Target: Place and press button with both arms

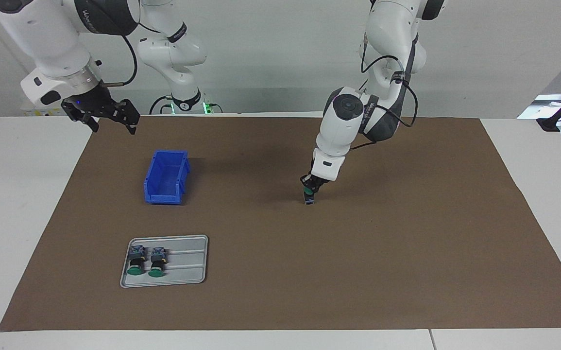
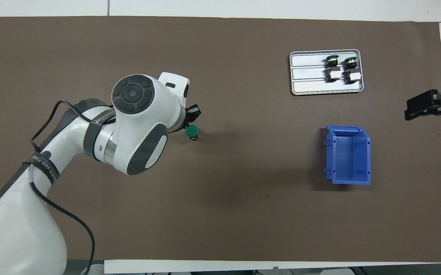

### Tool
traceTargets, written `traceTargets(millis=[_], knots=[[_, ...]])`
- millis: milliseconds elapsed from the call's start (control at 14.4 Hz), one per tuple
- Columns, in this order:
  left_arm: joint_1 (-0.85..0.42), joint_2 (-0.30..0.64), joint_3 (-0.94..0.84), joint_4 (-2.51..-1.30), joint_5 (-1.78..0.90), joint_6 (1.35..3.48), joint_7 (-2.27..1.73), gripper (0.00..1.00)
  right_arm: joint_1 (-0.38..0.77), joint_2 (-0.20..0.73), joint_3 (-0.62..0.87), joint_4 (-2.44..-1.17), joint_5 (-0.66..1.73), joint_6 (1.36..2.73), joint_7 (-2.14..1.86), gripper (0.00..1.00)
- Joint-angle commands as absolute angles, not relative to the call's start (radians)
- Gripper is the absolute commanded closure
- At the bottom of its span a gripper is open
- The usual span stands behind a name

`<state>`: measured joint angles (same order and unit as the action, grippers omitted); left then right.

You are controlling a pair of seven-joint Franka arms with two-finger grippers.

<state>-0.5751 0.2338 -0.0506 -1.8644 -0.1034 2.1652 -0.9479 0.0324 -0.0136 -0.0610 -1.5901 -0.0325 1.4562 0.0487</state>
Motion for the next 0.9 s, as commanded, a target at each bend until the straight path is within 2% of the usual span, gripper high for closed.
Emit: traceTargets(millis=[0, 138, 277, 415, 554, 692, 831], knots=[[-0.543, 0.181, -0.043, -1.85, -0.091, 2.089, -0.953, 0.4, 0.018, -0.035, -0.057, -1.614, -0.026, 1.462, 0.031, 0.02], [-0.499, 0.16, -0.043, -1.832, -0.083, 2.019, -0.927, 0.19, 0.021, -0.04, -0.055, -1.614, -0.021, 1.465, 0.028, 0.02], [-0.43, 0.131, -0.04, -1.83, -0.081, 1.936, -0.812, 0.09, 0.034, -0.029, -0.046, -1.592, 0.027, 1.497, 0.003, 0.02], [-0.355, 0.095, -0.038, -1.832, -0.081, 1.872, -0.689, 0.01, 0.099, -0.005, -0.041, -1.582, 0.054, 1.523, 0.043, 0.02], [-0.27, 0.062, -0.037, -1.835, -0.08, 1.803, -0.551, 0.01, 0.181, 0.066, -0.038, -1.485, 0.063, 1.517, 0.11, 0.02], [-0.159, 0.026, -0.034, -1.835, -0.077, 1.749, -0.384, 0.01, 0.292, 0.182, -0.038, -1.377, 0.08, 1.523, 0.237, 0.02], [-0.086, 0.0, -0.034, -1.833, -0.062, 1.715, -0.28, 0.0, 0.391, 0.337, -0.035, -1.202, 0.1, 1.522, 0.357, 0.02]])
